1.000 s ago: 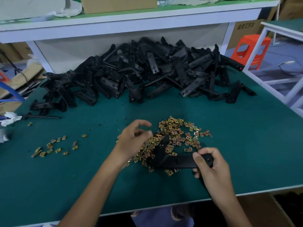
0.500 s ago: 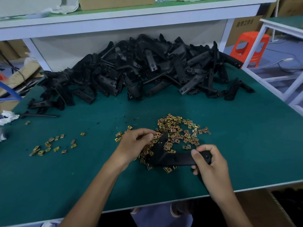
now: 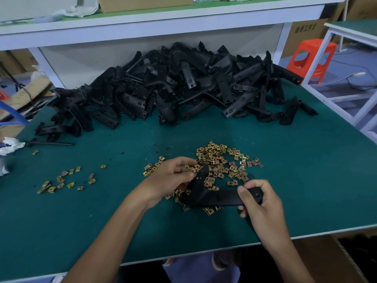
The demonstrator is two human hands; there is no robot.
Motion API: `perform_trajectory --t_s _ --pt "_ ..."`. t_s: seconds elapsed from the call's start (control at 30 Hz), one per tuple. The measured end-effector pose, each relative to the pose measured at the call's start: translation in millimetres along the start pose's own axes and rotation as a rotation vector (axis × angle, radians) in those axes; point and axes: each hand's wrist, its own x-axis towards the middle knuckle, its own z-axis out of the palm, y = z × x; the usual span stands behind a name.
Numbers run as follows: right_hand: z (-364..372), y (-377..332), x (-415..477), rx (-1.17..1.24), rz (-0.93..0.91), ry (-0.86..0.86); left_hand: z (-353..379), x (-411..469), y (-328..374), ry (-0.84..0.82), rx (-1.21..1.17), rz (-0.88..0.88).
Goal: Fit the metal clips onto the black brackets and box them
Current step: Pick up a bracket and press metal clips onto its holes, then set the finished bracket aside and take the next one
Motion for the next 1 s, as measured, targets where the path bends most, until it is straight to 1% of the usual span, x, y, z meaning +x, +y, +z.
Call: perform_trajectory --t_s 0.1,0.33,0.63,0.7,0.8,0.87,0.93,0.97,1.0 --pt "1 0 0 0.004 0.006 -0.005 -6 2 7 -0.075 0.025 0.001" --pt "3 1 2 0.043 0.036 0.001 -25 5 30 -0.285 0.279 0.034" --pt "4 0 5 0.036 0.055 0.001 -24 9 54 -0.43 0.557 0.05" --pt "2 1 4 0.035 0.047 0.004 -18 10 57 -0.445 0.576 0.054" --pt "1 3 3 0.037 0.028 0.023 -11 8 49 -0.374 0.493 0.031" --pt "1 4 3 0.043 0.009 0.042 -7 5 42 -0.262 0.419 0.038" --pt "1 6 4 0.101 -0.009 0.071 -3 0 35 -0.151 0.348 0.067" --pt "-1 6 4 0.145 -0.012 0.083 -1 -3 31 -0.102 0.359 0.086" --pt "-2 6 4 0.186 -0.01 0.094 3 -6 28 -0.044 0.422 0.117"
